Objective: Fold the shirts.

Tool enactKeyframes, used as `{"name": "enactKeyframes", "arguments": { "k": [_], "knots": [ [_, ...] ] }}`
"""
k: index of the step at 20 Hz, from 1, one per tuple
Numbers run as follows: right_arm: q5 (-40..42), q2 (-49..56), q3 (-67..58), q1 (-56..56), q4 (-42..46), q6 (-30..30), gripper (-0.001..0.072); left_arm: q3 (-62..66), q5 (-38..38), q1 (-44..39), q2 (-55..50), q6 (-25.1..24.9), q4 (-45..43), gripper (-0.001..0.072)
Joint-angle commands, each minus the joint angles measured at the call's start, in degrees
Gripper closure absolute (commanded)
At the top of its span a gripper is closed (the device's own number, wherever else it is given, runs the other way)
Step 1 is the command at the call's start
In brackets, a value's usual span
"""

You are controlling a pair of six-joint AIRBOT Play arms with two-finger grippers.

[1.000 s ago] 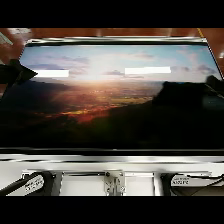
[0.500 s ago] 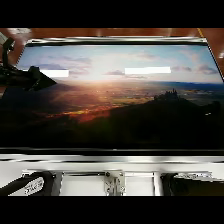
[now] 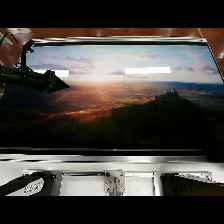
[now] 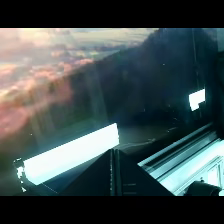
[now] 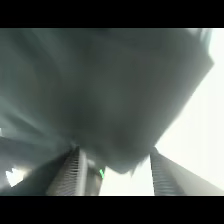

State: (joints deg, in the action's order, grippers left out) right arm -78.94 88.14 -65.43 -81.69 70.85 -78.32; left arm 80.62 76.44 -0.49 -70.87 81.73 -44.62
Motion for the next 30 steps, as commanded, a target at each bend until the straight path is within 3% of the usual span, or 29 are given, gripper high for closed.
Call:
{"name": "enactKeyframes", "arguments": {
  "k": [1, 3, 5, 9, 11, 12, 13, 14, 16, 18, 30],
  "knots": [
    [1.86, -5.29, 0.59, -0.39, 5.29, 2.08, 0.0133, 0.0, -0.33, -0.72, -0.24, -0.33, -0.04, 0.0668],
    [5.27, -10.58, -2.47, -0.39, 8.17, -0.7, 0.0134, 0.0, -0.39, -0.59, -0.24, -2.25, -0.68, 0.0668],
    [12.5, -16.26, -7.23, 0.79, 4.66, -1.77, 0.0135, 0.04, -0.98, -0.63, -0.24, -2.67, -4.79, 0.067],
    [27.32, -25.7, -13.99, 19.5, -4.26, 3.76, 0.0136, 0.17, -2.08, -8.35, -1.18, 11.17, -37.57, 0.0671],
    [24.96, -26.91, -14.19, 36.04, -0.76, 4.09, 0.0136, 0.2, -1.57, -12.46, -3.28, 14.47, -43.08, 0.0669],
    [19.37, -26.01, -14.14, 44.06, 1.97, 2.71, 0.0135, 0.48, 0.09, -13.9, -4.98, 14.4, -42.32, 0.0576],
    [12.37, -24.04, -14.05, 52.24, 4.9, 1.53, 0.0134, 1.03, 2.19, -15.08, -6.95, 14.4, -41.62, 0.0277],
    [6.14, -21.66, -14.05, 58.45, 7.89, 0.28, 0.0133, 2.01, 4.57, -16.04, -9.27, 14.43, -41.03, 0.0083],
    [-3.96, -16.81, -14.05, 67.3, 13.73, -3.8, 0.0133, 5.2, 8.66, -16.96, -12.96, 13.97, -40.92, 0.0087],
    [-8.76, -13.77, -14.05, 71.76, 15.32, -4.57, 0.0133, 7.61, 8.26, -17.03, -14.19, 14.14, -40.63, 0.0092],
    [-8.07, -12.72, -14.08, 73.29, 14.32, -6.43, 0.0134, 7.78, 2.6, -16.9, -14.23, 13.97, -41.51, 0.0092]
  ]
}}
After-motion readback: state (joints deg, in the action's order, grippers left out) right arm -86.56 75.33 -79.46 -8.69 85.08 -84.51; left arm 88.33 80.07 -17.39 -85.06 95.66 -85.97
